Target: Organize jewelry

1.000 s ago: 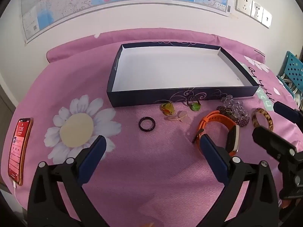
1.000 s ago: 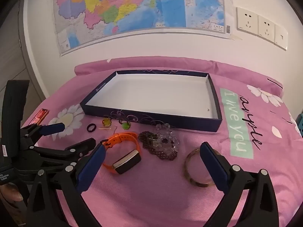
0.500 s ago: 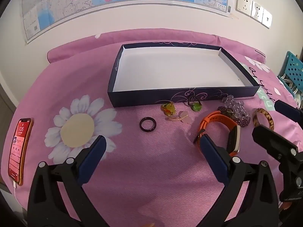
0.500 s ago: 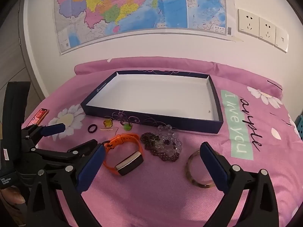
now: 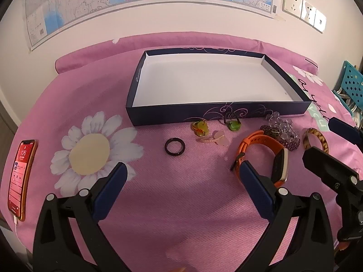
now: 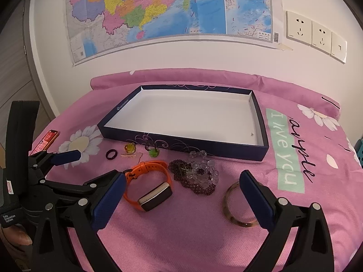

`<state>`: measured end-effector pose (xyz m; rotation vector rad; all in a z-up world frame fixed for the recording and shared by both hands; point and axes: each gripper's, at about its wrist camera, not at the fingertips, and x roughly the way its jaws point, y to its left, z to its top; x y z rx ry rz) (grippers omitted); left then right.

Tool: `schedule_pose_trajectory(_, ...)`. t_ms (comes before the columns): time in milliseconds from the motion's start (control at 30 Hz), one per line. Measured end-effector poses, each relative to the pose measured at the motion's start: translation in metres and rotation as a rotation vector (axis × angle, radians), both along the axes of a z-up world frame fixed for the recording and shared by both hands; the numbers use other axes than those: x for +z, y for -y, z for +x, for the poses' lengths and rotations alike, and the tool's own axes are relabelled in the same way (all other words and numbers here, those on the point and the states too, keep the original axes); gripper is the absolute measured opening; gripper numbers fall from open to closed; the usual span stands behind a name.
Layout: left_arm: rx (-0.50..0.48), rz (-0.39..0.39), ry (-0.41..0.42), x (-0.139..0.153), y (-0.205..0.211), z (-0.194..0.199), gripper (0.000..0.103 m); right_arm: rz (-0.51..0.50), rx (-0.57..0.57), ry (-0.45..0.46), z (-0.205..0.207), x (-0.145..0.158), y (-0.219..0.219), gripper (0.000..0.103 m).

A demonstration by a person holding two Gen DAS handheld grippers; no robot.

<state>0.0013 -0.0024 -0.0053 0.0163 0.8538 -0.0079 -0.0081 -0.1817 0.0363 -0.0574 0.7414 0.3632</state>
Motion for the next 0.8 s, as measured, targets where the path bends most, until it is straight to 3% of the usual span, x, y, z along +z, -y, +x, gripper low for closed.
schedule_pose_trajectory(800,-0.007,0.005,0.007,-0.0002,0.0025,-0.0008,0.097,0.008,-0.020,-0.011,-0.0002,-0.0030,0.0076,0.096)
